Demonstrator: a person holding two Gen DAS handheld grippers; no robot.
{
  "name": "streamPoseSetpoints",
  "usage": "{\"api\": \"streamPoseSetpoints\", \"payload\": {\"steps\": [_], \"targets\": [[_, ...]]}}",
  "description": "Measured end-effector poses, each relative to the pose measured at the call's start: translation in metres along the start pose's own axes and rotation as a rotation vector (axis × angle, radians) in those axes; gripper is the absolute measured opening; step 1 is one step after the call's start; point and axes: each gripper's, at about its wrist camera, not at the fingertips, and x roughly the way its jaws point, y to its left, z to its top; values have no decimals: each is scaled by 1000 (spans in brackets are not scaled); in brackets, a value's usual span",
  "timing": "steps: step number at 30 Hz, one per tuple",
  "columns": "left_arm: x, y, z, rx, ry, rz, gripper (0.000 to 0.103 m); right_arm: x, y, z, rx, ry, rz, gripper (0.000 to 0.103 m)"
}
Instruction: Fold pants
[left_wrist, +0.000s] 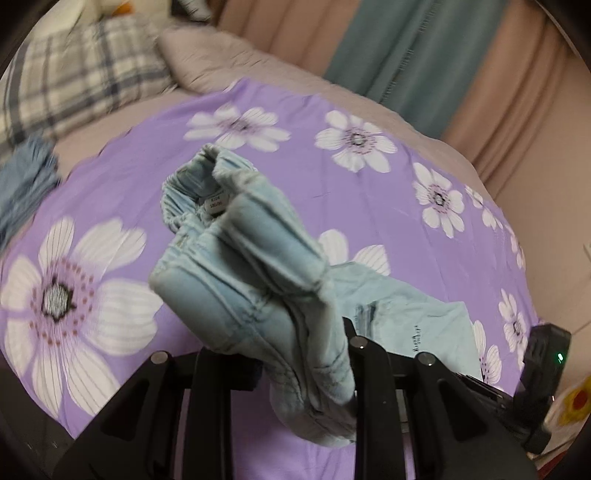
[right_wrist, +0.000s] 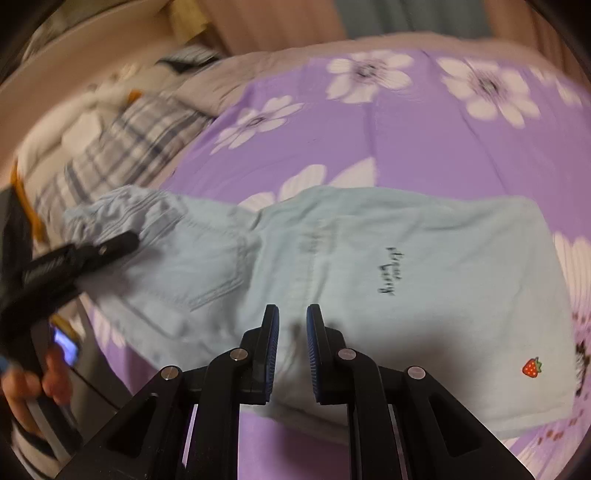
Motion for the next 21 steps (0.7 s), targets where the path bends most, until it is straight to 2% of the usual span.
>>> {"api": "streamPoseSetpoints", "payload": {"steps": [4,6,10,13,17,21], "targets": [[1,-35,5,102,-15,-27,24,-4,-25,1,124,-17,53,14],[5,-54,5,148,-7,-58,24,-10,-37,1,189,-34,121,17],[25,-89,-2,234,43,-106,25,-19,-68,-2,390,-111,375,49],[48,-110,-14,299,97,-120,29,-21,-84,-3,484,-150,477,51],[82,-122,-34,318,197,-144,38,-22,-104,0,601,-198,586,55],[88,-126,-40,343,222,-168,45,-16,-122,-6,710,-195,594,59]]}}
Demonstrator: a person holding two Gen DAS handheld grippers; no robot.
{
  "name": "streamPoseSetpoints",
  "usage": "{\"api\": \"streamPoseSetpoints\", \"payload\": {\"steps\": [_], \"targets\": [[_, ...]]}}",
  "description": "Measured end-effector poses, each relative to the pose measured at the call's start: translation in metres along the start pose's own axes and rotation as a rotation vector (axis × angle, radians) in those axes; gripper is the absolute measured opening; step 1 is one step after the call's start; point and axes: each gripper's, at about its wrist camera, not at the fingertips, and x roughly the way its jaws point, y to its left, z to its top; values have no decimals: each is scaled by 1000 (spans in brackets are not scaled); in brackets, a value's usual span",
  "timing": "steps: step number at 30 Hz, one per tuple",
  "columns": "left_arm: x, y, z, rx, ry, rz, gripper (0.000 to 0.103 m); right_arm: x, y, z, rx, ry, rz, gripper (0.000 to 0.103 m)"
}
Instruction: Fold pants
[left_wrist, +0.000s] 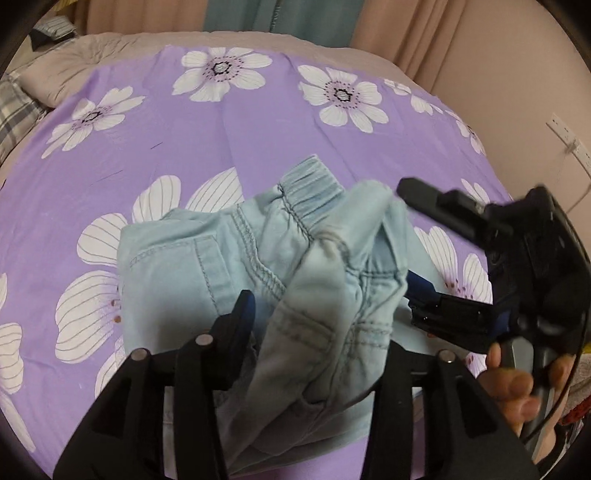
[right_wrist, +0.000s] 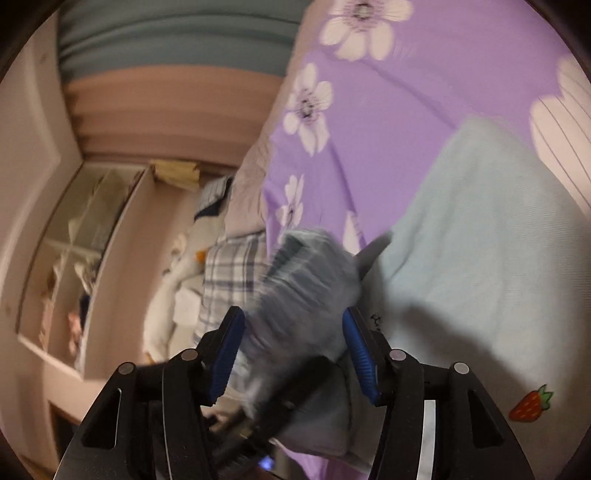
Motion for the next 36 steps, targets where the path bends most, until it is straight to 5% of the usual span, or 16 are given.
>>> {"api": "streamPoseSetpoints", "payload": {"steps": [4,6,8,9,11,13,18,21,27,28,30,32,36], "targets": [[-9,-3,-8,11,7,-28,49,-8,-8,3,56,-28,-3,70],[-19,0,-14,4,2,-57,60,-8,-2,1,32,-16,-47,70],[-25,-4,-18,19,-5,-62,87,0,8,1,-1,23,-69,70],[-26,-9,-20,50,-1,-30,91,3,13,-1,-20,44,-77,70],[-22,-16,-22,91,10,21,83,6,18,0,-36,55,-86,73],[-21,-17,-24,76,29,-23,73,6,23,-1,-37,58,-102,73],[-34,-13,-30,65,12,-53,73,3,32,2,-97,65,-254,73],[-40,-9,-37,57,14,-88,73,-5,35,7,-90,38,-221,76],[-45,-5,-44,33,25,-78,73,18,19,-1,-37,128,-234,76],[-47,-1,-44,20,25,-82,73,18,19,-2,-42,120,-248,74],[-53,7,-47,-16,18,-92,73,14,23,-4,-119,85,-329,50],[-60,20,-50,-63,12,-96,73,9,28,-3,-195,63,-402,39],[-71,46,-55,-148,-3,-65,74,2,49,-3,-343,25,-471,34]]}}
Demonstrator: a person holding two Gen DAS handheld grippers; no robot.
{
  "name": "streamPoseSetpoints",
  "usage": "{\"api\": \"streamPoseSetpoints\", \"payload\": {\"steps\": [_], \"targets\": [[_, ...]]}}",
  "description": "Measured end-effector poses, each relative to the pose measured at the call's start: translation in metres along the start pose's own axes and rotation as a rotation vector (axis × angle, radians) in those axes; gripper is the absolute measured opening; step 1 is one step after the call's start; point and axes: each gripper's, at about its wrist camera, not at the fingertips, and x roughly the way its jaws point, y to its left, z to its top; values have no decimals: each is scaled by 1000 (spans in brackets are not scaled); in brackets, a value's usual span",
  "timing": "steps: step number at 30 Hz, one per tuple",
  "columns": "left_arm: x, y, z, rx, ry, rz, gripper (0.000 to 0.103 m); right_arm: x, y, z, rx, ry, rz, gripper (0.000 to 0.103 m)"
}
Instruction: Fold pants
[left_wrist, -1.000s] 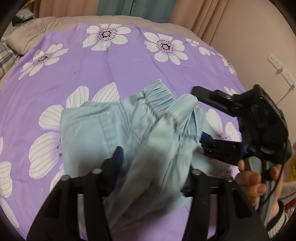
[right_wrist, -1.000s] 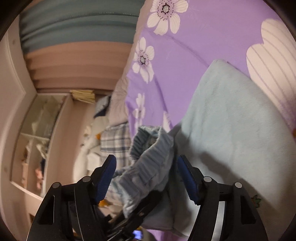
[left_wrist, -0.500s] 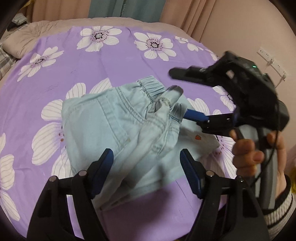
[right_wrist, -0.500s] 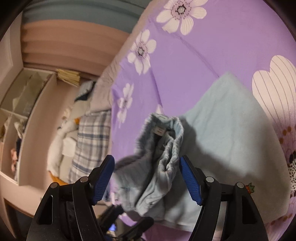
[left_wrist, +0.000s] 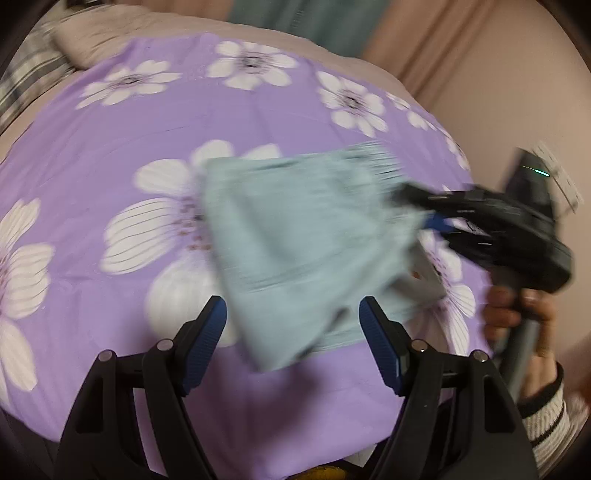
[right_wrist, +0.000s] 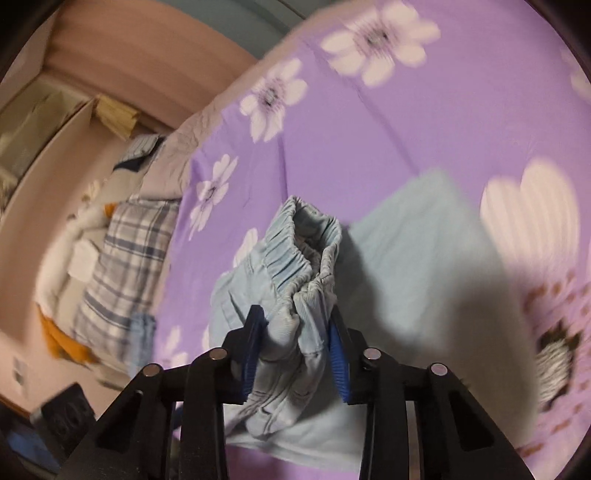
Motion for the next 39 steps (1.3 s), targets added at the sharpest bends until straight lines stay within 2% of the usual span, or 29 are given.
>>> {"api": "streamPoseSetpoints", "payload": {"steps": [3,6,8,12,15,17,19,21,23,24,25,26,27,30,32,33,35,39], "targets": [[-5,17,-1,-57,-16,14,74,-32,15,5,-80,-90,13,34],[0,26,-2,-95,-10,10,74,-60,7,6,-78,-167,4,34],[3,27,-3,-105,-2,2,74,-64,-9,3,-40,-156,-43,34],[12,20,-5,-84,25,-6,74,-54,-66,-13,119,-91,-115,34],[15,14,-7,-66,41,-6,74,-34,-95,-22,176,-22,-128,34],[15,12,-8,-58,46,-6,74,-37,-99,-23,198,-43,-86,34],[14,13,-7,-50,45,-2,74,-42,-99,-22,200,-38,-83,37],[13,16,-5,-53,38,-4,74,-52,-94,-20,169,-47,-114,44],[13,19,0,-71,35,-21,73,-65,-80,-22,92,-83,-185,49],[14,21,3,-85,33,-34,73,-73,-68,-24,17,-115,-256,49],[16,21,7,-102,30,-56,71,-77,-57,-27,-48,-139,-310,49],[18,22,12,-119,27,-80,64,-82,-40,-31,-137,-178,-367,49],[23,23,19,-148,26,-117,59,-85,-30,-35,-192,-199,-377,49],[35,20,37,-193,22,-147,40,-79,3,-47,-326,-217,-290,49],[46,20,48,-220,37,-161,14,-59,24,-54,-383,-172,-177,49],[52,20,53,-236,46,-175,10,-48,30,-57,-393,-141,-138,48],[62,21,61,-250,54,-183,7,-20,44,-63,-419,-68,-94,28],[75,15,72,-216,50,-213,7,20,59,-73,-482,2,-85,21]]}}
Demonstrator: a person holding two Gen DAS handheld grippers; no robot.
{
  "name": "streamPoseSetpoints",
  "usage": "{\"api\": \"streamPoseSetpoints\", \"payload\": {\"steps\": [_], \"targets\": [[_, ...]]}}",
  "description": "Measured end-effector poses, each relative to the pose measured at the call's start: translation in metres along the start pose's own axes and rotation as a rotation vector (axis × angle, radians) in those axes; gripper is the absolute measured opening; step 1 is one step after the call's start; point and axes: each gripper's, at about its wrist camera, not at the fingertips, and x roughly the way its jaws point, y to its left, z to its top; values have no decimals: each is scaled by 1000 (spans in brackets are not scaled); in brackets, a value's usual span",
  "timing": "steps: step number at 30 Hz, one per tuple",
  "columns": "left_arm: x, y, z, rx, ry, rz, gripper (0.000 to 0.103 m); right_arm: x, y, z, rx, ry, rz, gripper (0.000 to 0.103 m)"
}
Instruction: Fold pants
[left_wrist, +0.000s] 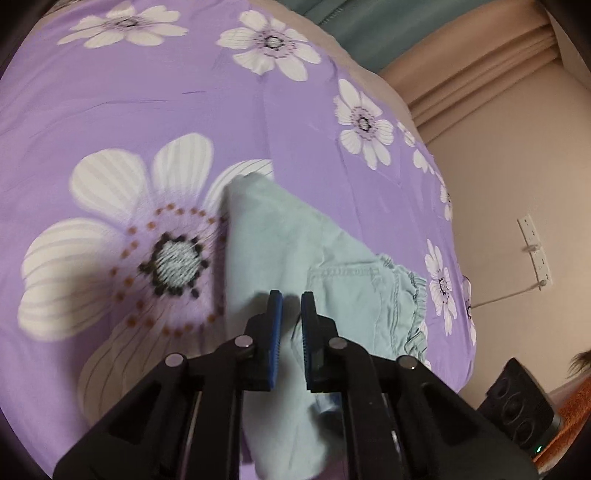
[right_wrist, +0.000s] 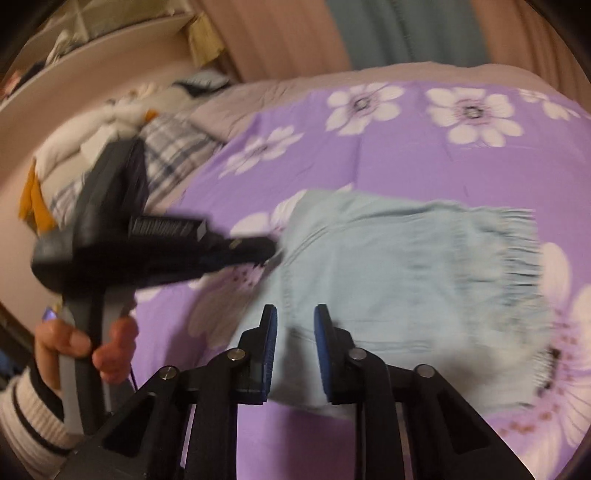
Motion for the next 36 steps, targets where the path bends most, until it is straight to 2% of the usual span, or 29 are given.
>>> {"api": "streamPoseSetpoints", "payload": {"steps": [3,5,9,11,15,20,21,22,23,25,29,31,33,36], "targets": [[17,3,8,27,17,52,7,16,4,1,5,23,18,21],[30,14,14,10,23,96,5,25,12,0,-23,41,24,21],[47,35,31,-48,16,98,2,35,8,-12,-23,94,31,20],[50,34,38,-43,7,98,3,34,6,-19,-8,92,52,20],[58,27,58,-12,-21,159,3,31,5,-23,-21,82,57,20],[53,26,67,-3,-39,213,1,24,7,-23,-16,68,53,20],[45,21,64,25,-57,234,1,19,6,-22,-17,58,46,20],[39,15,59,58,-73,262,11,14,3,-20,-16,43,34,20],[34,7,55,98,-86,289,30,7,-2,-18,-10,21,18,20],[21,-4,39,170,-105,286,49,-10,-19,-10,20,-34,-34,20],[6,-24,5,283,-98,268,48,-28,-51,4,61,-86,-201,20],[3,-31,-16,338,-81,263,48,-33,-61,6,64,-92,-258,20],[5,-35,-35,393,-64,280,48,-32,-64,2,55,-79,-304,20],[19,-33,-68,455,9,315,47,-23,-65,-11,14,-26,-356,20]]}}
